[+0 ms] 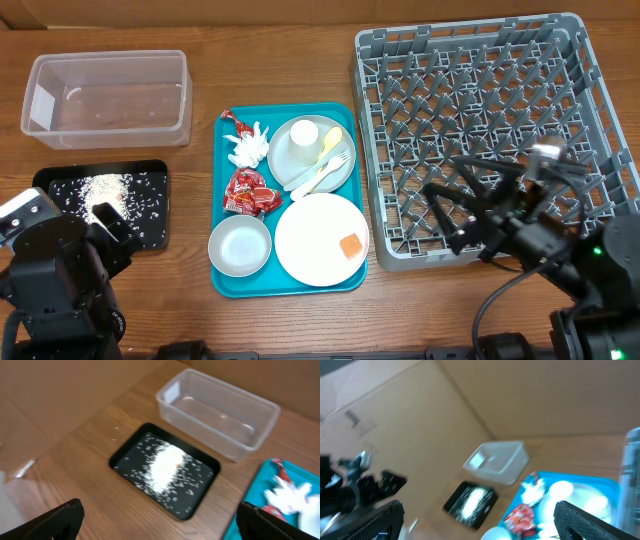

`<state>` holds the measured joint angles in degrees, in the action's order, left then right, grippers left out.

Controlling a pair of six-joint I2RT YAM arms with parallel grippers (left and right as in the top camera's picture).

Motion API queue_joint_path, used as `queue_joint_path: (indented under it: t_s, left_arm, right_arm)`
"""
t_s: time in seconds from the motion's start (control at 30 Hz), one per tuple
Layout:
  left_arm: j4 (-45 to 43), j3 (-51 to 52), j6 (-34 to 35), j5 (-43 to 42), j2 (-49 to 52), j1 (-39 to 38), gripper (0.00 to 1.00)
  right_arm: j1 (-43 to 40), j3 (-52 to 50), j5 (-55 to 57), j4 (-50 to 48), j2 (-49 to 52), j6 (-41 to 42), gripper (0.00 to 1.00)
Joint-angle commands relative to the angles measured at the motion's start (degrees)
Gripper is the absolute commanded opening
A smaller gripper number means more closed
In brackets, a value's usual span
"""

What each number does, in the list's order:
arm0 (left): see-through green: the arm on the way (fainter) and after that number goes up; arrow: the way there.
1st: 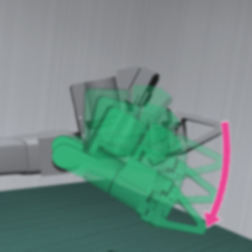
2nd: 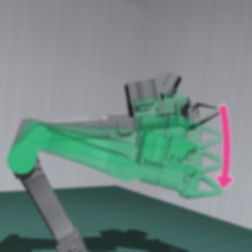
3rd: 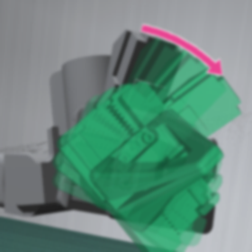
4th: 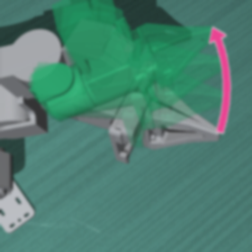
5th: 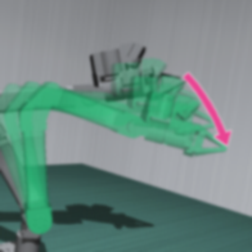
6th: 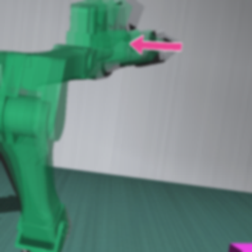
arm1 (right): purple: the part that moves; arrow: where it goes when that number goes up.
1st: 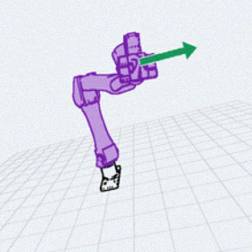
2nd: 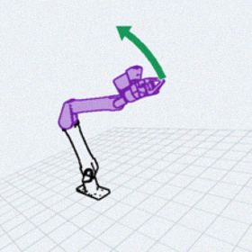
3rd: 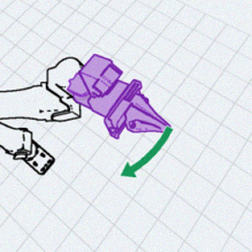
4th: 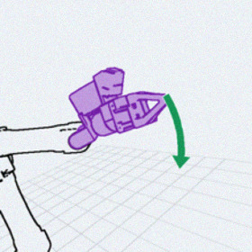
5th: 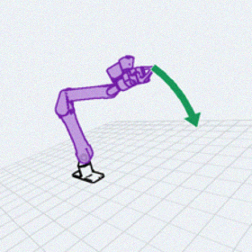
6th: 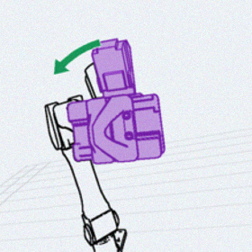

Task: Sort waste into correct bins and load items into the dishwasher rack
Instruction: 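Move the right gripper over the grey bowl on the teal tray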

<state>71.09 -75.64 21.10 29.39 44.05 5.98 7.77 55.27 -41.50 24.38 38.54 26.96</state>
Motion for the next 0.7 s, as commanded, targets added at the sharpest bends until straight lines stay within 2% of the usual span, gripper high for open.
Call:
queue_joint_path:
  t_s: [0.0,0.13,0.33,0.5,0.67]
  left_arm:
    - [-0.2,-0.7,1.7,6.1,0.1,0.0,1.00]
    - [-0.2,-0.7,3.1,6.3,0.2,0.0,1.00]
    - [-0.2,-0.7,3.1,7.4,0.5,0.0,1.00]
    - [0.9,-0.7,3.2,8.7,1.1,0.0,1.00]
    - [2.8,-0.7,6.8,16.3,1.3,0.1,1.00]
  right_arm:
    - [7.4,1.8,6.4,-0.7,2.8,-2.0,1.00]
    - [20.5,1.9,19.8,-0.7,8.2,-4.4,1.00]
    - [41.2,3.2,47.9,-1.2,18.8,-4.5,1.00]
    - [46.8,7.1,48.4,-1.7,29.8,-0.2,1.00]
    - [46.9,11.0,43.6,0.7,40.6,0.5,1.00]
